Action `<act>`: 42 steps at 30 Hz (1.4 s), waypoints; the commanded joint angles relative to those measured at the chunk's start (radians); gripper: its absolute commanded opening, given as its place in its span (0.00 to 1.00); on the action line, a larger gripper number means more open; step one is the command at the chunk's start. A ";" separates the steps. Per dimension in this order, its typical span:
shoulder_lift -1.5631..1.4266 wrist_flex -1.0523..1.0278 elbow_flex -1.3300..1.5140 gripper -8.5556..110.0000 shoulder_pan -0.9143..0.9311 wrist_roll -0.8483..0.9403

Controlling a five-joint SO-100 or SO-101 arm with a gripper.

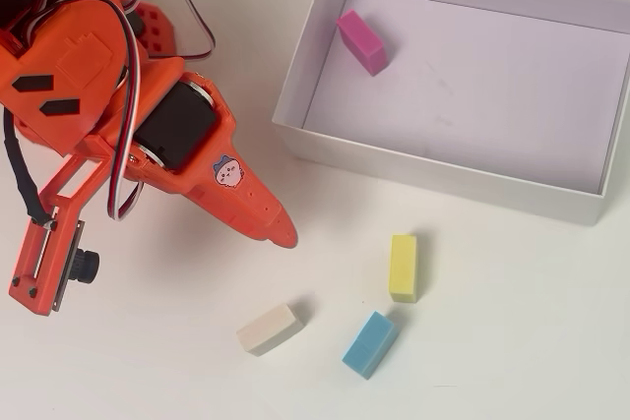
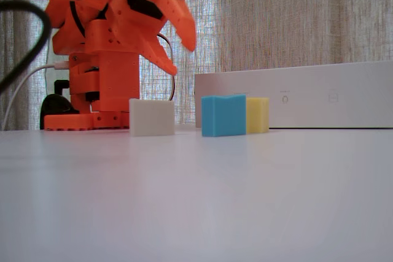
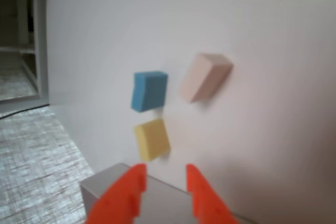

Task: Grasp the pink cuboid and put it in the bin.

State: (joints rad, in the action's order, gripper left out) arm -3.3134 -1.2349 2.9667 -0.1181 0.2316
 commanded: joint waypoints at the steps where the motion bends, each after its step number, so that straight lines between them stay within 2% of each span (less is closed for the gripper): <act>1: 0.005 -0.012 -0.002 0.06 -0.003 -0.006; 5: 0.005 -0.015 -0.002 0.00 -0.006 -0.005; 42: 0.005 -0.017 -0.002 0.00 -0.003 -0.006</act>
